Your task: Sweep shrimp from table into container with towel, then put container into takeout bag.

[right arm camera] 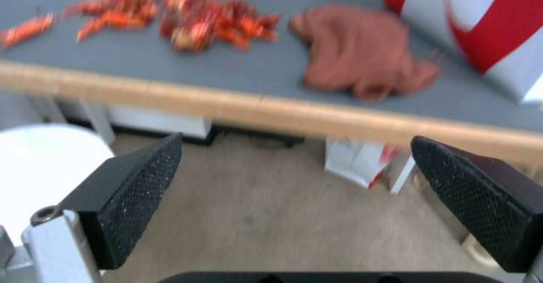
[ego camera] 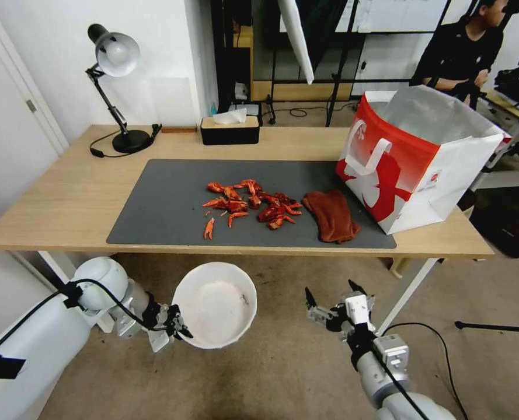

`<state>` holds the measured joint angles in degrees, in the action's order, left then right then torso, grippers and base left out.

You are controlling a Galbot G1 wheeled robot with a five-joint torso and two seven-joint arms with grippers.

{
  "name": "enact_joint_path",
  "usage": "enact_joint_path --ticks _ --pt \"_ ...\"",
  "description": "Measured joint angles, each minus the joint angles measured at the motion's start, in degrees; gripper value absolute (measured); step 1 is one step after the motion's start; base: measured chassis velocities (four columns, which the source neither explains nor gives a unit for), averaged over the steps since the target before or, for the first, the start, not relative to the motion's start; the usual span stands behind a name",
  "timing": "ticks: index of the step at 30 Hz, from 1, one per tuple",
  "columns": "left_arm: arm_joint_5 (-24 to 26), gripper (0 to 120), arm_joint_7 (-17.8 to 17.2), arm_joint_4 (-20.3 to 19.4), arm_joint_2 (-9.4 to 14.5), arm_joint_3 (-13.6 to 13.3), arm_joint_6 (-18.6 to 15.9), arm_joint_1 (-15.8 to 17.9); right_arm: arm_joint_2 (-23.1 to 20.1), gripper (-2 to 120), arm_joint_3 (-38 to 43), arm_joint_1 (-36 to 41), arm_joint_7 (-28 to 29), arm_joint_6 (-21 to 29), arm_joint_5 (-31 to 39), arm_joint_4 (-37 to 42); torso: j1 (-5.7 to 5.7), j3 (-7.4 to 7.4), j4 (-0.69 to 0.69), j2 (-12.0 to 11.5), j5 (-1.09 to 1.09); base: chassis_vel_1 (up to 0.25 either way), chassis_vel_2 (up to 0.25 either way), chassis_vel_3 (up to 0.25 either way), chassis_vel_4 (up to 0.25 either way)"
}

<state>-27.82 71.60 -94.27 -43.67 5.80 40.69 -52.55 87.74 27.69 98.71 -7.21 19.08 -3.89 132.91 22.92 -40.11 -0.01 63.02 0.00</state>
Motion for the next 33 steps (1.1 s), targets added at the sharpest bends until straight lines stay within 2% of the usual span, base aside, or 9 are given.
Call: enact_joint_path --ticks 8,11,18,29,33 --pt "-0.1 0 -1.3 0.6 -0.4 -1.5 -0.2 2.0 -3.2 100 2.2 -7.4 1.9 0.5 6.9 -0.8 0.01 0.00 0.01 0.0 0.00 0.000 0.000 0.000 0.000" --pt "-0.4 0 -1.9 0.4 -0.7 -2.5 -0.3 2.9 -6.4 100 2.3 -11.8 2.9 -0.4 10.0 -4.2 0.00 0.00 0.01 0.0 0.01 0.000 0.000 0.000 0.000" --pt "-0.5 0 -2.2 -1.6 -0.5 -4.0 -1.1 4.3 -10.6 100 1.6 -17.9 4.1 -1.0 13.6 -9.5 0.01 -0.01 0.02 0.0 0.01 0.000 0.000 0.000 0.000" --pt "-0.5 0 -2.2 -1.1 -0.7 -4.7 -1.2 5.1 -12.1 100 1.1 -21.1 4.9 0.7 15.6 -11.3 0.02 -0.01 0.00 0.0 0.00 0.000 0.000 0.000 0.000" --pt "-0.6 0 -2.2 -0.2 -0.7 -5.9 -1.2 6.0 -13.5 100 0.2 -24.7 6.2 3.2 16.3 -13.4 0.01 -0.01 0.01 0.0 0.00 0.000 0.000 0.000 0.000"
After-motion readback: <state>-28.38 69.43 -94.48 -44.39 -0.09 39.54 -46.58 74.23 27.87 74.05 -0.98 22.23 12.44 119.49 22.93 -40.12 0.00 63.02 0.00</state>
